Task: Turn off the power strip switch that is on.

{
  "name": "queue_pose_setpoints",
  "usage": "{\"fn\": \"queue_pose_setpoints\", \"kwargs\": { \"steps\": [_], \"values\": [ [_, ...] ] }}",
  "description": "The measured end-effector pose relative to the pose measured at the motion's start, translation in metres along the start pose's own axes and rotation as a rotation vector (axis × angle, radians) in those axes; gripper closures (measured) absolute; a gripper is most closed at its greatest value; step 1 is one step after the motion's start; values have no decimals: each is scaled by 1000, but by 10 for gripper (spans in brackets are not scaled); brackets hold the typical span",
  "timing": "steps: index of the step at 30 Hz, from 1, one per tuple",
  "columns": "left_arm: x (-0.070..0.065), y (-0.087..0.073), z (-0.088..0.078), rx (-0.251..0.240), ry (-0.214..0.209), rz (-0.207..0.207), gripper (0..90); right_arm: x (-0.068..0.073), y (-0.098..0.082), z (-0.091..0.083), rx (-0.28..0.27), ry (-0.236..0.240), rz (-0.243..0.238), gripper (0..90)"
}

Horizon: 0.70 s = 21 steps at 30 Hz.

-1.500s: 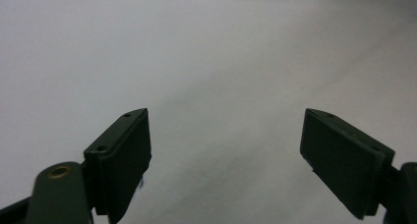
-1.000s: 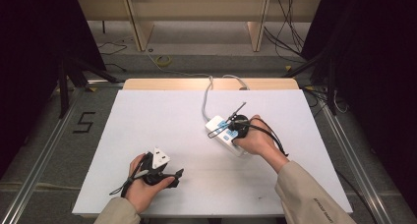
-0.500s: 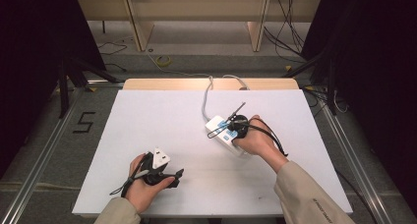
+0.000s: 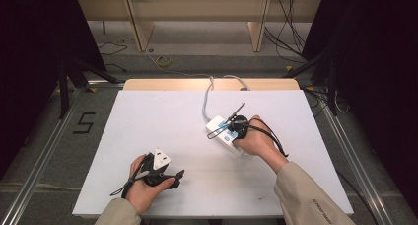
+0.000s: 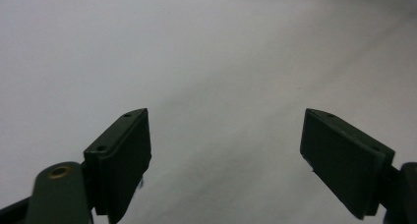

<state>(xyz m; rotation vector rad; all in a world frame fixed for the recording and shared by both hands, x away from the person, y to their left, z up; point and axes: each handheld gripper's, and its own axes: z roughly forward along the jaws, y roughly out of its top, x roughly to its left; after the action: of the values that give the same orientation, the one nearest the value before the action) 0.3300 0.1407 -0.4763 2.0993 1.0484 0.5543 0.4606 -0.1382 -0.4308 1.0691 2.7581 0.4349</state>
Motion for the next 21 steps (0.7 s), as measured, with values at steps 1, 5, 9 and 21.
{"fn": "queue_pose_setpoints", "kwargs": {
  "steps": [1, 5, 9, 21],
  "values": [
    [0, 0, 0, -1, 0, 0, 192, 0, 0, 0, 0, 0, 1, 900],
    [0, 0, 0, 0, -1, 0, 192, 0, 0, 0, 1, 1, 9, 900],
    [0, 0, 0, 3, -1, 4, 192, 0, 0, 1, 21, 26, 12, 900],
    [0, 0, 1, 5, -3, 5, 192, -3, -3, 0, 16, 50, 19, 900]
  ]
}}
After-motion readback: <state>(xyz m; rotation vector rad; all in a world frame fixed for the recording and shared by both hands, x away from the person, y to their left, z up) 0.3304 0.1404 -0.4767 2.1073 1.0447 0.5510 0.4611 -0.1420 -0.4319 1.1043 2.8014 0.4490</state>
